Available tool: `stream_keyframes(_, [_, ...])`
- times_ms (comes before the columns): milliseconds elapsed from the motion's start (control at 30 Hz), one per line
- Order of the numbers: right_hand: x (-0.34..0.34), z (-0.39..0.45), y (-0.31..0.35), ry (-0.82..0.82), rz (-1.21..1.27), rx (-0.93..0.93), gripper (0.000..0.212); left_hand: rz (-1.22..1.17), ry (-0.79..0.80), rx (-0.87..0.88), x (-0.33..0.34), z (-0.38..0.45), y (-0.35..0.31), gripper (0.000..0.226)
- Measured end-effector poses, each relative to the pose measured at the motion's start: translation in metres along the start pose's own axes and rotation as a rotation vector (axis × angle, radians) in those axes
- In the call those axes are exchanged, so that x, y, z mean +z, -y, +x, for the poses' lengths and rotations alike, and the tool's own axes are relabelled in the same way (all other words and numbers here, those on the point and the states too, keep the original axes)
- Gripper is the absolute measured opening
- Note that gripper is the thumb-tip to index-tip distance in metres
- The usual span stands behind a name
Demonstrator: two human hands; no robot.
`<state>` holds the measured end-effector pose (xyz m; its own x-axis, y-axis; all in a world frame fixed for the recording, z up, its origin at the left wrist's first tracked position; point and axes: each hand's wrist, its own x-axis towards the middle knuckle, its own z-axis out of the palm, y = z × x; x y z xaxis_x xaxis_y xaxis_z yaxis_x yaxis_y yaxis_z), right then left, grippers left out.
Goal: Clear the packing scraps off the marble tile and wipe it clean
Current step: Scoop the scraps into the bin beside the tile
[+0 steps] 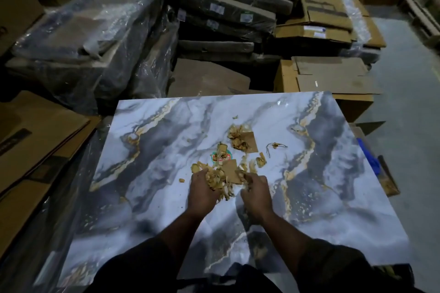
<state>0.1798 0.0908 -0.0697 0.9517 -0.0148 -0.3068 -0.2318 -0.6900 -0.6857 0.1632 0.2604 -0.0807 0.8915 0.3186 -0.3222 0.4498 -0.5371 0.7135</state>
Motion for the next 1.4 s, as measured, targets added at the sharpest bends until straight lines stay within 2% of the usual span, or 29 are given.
stream_keyframes(100, [-0.002,0.015,0.007,-0.103,-0.045,-0.104,0.023,0.038,-0.009,0.036,-0.004,0.004,0.001,0.074])
stream_keyframes(167, [-0.006,0.025,0.005,-0.206,-0.08,-0.167,0.021,0.059,-0.061,0.039,-0.01,0.004,0.009,0.086])
stream_keyframes(267, [-0.007,0.039,-0.003,-0.206,-0.156,-0.291,0.046,0.11,-0.071,0.043,-0.021,0.006,0.021,0.105])
stream_keyframes(333, [0.002,0.044,-0.005,-0.074,-0.214,-0.41,0.066,0.166,0.007,0.018,-0.028,0.011,0.026,0.123])
stream_keyframes(400, [0.017,0.044,-0.007,0.031,-0.273,-0.518,0.084,0.199,0.074,0.036,-0.033,0.017,0.027,0.129])
stream_keyframes(467, [0.033,0.041,-0.008,0.064,-0.293,-0.584,0.094,0.195,0.121,0.061,-0.037,0.022,0.025,0.119])
stream_keyframes(600, [0.057,0.038,-0.004,0.095,-0.362,-0.724,0.098,0.148,0.091,0.207,-0.04,0.028,0.012,0.062])
stream_keyframes(667, [0.062,0.041,-0.003,0.086,-0.455,-0.791,0.096,0.112,0.111,0.201,-0.041,0.026,0.004,0.047])
stream_keyframes(767, [0.063,0.046,-0.001,0.018,-0.545,-0.826,0.079,0.042,0.151,0.215,-0.038,0.023,-0.003,0.049])
stream_keyframes(833, [0.063,0.047,0.002,-0.015,-0.557,-0.828,0.067,0.007,0.188,0.238,-0.034,0.023,-0.004,0.039])
stream_keyframes(967, [0.06,0.049,0.009,0.055,-0.487,-0.814,0.048,-0.233,0.191,0.068,-0.026,0.015,-0.001,0.021])
stream_keyframes(1067, [0.056,0.049,0.022,0.11,-0.306,-0.671,0.026,-0.4,0.178,-0.009,-0.021,0.013,-0.006,0.036])
stream_keyframes(1133, [0.053,0.047,0.033,0.074,-0.182,-0.584,0.012,-0.53,0.129,-0.185,-0.019,0.016,-0.019,0.055])
stream_keyframes(1200, [0.05,0.042,0.042,0.031,-0.104,-0.564,0.012,-0.548,0.061,-0.288,-0.016,0.019,-0.03,0.059])
stream_keyframes(1300, [0.049,0.032,0.048,0.012,-0.016,-0.56,0.023,-0.641,-0.004,-0.292,-0.012,0.021,-0.038,0.04])
stream_keyframes(1400, [0.048,0.027,0.053,0.019,0.054,-0.494,0.035,-0.975,0.122,-0.392,-0.016,0.021,-0.046,0.033])
